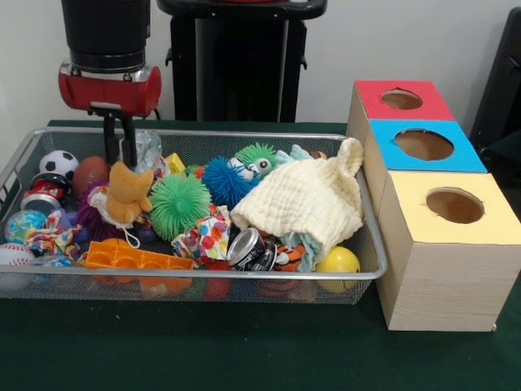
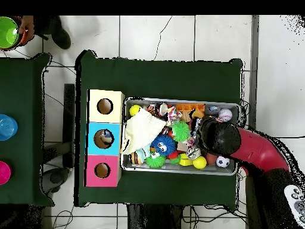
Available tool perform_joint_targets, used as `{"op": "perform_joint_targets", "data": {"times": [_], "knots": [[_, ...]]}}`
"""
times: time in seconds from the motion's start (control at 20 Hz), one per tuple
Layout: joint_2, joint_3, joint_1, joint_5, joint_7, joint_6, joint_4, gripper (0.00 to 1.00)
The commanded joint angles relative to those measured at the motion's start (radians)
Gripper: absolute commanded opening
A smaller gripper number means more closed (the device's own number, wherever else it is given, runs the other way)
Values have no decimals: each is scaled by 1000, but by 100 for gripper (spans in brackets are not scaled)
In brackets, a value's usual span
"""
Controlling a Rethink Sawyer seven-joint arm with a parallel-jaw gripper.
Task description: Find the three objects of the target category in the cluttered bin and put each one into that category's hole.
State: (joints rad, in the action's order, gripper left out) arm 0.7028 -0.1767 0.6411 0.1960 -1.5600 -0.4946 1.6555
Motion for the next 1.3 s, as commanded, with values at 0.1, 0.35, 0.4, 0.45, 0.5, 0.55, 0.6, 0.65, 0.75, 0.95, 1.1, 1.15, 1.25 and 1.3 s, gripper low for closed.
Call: {"op": "perform_joint_targets", "data": {"times": [0.1,0.35,0.4,0.45,0.5,0.55,0.6,0.65,0.75,0.95,1.1,1.15,1.25,1.3], "knots": [[2,-72,23,-58,-39,-173,68,0],[35,-69,17,-119,-74,-231,94,0],[42,-70,16,-131,-80,-237,100,0],[47,-70,13,-143,-85,-248,100,0],[53,-67,9,-151,-89,-257,102,0],[58,-65,5,-160,-92,-265,103,0],[65,-61,1,-167,-95,-275,104,0],[70,-58,-3,-174,-98,-284,106,0],[76,-54,-8,-190,-107,-295,113,0],[87,-52,-14,-219,-116,-302,131,0],[89,-46,-24,-235,-130,-292,147,0],[89,-40,-31,-234,-135,-281,153,0],[92,-19,-55,-224,-151,-273,154,0],[94,-13,-66,-225,-161,-263,161,0]]}}
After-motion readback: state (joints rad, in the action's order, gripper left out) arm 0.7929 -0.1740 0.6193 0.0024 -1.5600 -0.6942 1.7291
